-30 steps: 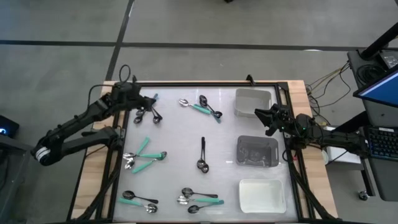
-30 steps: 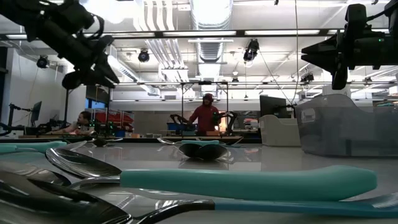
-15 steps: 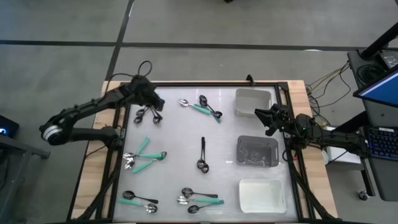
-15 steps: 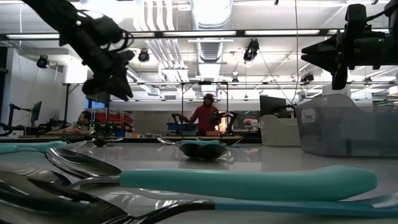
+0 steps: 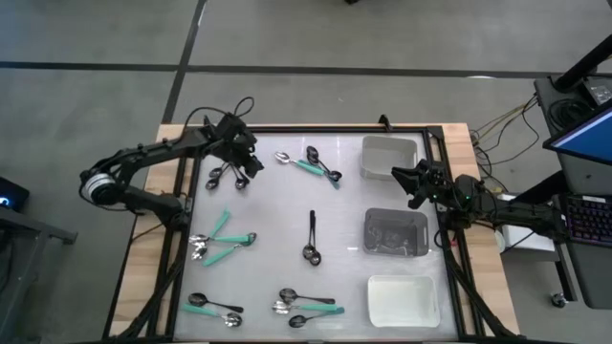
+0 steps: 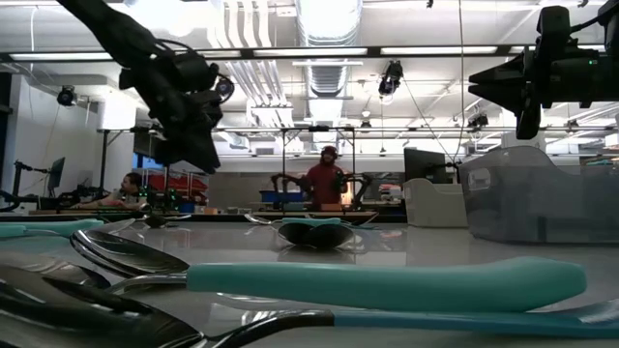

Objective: Sort silverware by color (type)
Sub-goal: Put the light blue spoon into the gray bin

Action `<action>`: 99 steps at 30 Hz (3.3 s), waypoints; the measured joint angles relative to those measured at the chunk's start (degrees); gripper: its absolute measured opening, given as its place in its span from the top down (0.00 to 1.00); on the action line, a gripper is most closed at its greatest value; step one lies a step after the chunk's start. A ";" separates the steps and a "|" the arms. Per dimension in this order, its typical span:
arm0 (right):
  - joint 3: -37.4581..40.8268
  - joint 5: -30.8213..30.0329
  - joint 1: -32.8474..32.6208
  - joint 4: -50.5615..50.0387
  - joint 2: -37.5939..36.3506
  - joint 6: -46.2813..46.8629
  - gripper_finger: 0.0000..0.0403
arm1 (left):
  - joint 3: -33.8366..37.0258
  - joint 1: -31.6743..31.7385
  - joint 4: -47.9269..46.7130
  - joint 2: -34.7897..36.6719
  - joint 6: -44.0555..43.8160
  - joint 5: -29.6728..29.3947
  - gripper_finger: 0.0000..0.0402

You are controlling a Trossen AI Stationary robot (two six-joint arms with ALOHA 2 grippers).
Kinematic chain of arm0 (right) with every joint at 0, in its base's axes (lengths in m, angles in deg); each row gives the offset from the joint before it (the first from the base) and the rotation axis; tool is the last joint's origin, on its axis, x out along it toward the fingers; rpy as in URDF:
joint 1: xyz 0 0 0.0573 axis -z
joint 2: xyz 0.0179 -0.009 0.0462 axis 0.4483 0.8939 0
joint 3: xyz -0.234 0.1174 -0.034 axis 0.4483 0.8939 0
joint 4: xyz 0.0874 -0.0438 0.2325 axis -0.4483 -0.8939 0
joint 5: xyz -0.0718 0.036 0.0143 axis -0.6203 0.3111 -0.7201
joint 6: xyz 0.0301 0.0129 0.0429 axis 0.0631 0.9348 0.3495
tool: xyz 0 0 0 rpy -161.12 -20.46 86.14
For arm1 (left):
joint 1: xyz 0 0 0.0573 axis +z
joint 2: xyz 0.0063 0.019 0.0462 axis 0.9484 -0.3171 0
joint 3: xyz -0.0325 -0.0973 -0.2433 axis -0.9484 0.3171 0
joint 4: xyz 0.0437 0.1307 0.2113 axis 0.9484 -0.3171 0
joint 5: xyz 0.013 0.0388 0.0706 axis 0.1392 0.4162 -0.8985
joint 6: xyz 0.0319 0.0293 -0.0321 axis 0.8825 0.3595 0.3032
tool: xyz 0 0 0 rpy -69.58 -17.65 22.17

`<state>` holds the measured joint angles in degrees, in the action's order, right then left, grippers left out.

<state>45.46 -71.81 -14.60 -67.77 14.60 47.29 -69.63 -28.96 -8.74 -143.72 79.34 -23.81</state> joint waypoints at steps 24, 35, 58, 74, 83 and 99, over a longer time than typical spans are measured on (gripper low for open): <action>0.00 0.00 0.00 0.00 0.02 0.00 0.82 | -11.61 -5.85 5.91 -17.39 -4.23 3.19 0.68; 0.00 0.00 0.00 -0.01 0.02 0.00 0.82 | -18.23 -9.84 5.06 -23.48 25.91 -3.58 0.61; 0.00 0.00 0.00 -0.01 0.02 0.00 0.82 | -41.35 -11.64 -16.83 -43.01 48.73 -12.44 0.60; 0.00 -0.01 0.00 -0.01 0.02 0.00 0.82 | -42.00 -11.17 -13.54 -43.62 56.07 -16.18 0.60; 0.00 0.00 0.00 -0.01 0.02 0.00 0.82 | -42.00 -10.94 -13.19 -45.52 56.48 -16.01 0.61; 0.00 0.00 0.00 -0.01 0.02 0.00 0.82 | -41.99 -10.91 -14.32 -45.29 49.56 -18.81 0.93</action>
<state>45.46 -71.81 -14.60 -67.78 14.62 47.29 -111.63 -39.87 -23.06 -189.02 128.90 -42.62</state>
